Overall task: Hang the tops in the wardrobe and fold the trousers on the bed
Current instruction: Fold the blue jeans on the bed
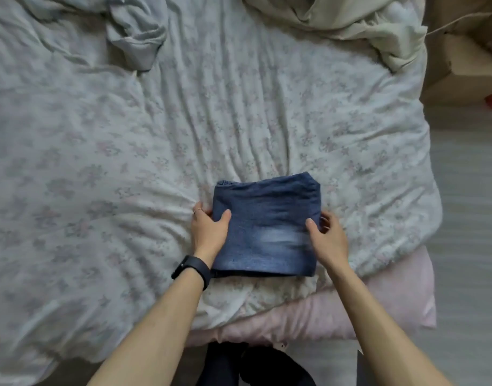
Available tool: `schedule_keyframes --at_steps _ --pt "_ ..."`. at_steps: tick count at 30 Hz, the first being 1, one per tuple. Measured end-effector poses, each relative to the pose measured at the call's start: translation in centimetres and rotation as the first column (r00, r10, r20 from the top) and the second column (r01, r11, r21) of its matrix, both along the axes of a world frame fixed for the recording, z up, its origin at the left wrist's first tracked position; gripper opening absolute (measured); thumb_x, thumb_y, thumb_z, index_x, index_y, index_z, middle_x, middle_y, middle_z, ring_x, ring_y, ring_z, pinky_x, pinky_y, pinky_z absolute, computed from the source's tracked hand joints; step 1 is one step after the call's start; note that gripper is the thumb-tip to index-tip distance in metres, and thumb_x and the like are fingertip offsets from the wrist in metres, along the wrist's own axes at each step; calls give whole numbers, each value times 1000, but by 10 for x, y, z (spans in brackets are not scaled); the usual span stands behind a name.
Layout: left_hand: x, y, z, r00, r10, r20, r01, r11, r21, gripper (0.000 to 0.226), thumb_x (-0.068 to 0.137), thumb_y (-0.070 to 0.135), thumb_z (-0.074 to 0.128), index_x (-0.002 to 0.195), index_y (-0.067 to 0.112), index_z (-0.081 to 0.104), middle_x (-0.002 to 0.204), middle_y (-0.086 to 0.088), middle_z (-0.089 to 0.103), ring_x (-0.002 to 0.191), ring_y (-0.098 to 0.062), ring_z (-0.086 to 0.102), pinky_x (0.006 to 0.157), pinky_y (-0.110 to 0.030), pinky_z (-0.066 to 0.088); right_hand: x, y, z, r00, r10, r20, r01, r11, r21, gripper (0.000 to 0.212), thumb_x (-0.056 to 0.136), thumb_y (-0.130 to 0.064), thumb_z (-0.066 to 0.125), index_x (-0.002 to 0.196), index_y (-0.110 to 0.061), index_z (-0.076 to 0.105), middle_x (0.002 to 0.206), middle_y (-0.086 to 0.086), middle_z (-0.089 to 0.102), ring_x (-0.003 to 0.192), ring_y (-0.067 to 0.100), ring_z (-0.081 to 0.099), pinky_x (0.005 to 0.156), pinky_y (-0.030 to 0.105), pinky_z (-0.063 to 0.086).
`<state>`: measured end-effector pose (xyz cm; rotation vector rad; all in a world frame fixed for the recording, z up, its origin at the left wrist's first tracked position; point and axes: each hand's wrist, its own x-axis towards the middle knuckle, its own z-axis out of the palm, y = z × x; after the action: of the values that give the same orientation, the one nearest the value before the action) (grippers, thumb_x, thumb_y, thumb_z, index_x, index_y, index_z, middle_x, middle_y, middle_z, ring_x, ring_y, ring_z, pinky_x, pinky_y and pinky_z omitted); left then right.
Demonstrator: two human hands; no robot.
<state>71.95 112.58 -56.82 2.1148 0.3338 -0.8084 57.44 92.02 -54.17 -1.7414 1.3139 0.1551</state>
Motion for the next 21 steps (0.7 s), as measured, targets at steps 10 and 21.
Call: schedule_keyframes --at_steps 10,21 --pt "32 16 2 930 -103 -351 28 977 -214 24 92 18 73 111 10 62 108 -2 70 86 -8 65 58 -10 51 -5 -15 -9 1000 3 28 -7 989 148 39 91 -41 71 125 -28 57 115 -10 66 109 15 63 100 46 52" --pt "-37 19 86 948 118 -296 -216 921 -324 37 88 27 78 121 18 63 115 -8 72 103 -22 72 88 -41 59 -15 -47 32 978 153 143 -174 972 156 37 94 -31 68 129 -27 57 119 -1 67 109 18 63 98 49 52"
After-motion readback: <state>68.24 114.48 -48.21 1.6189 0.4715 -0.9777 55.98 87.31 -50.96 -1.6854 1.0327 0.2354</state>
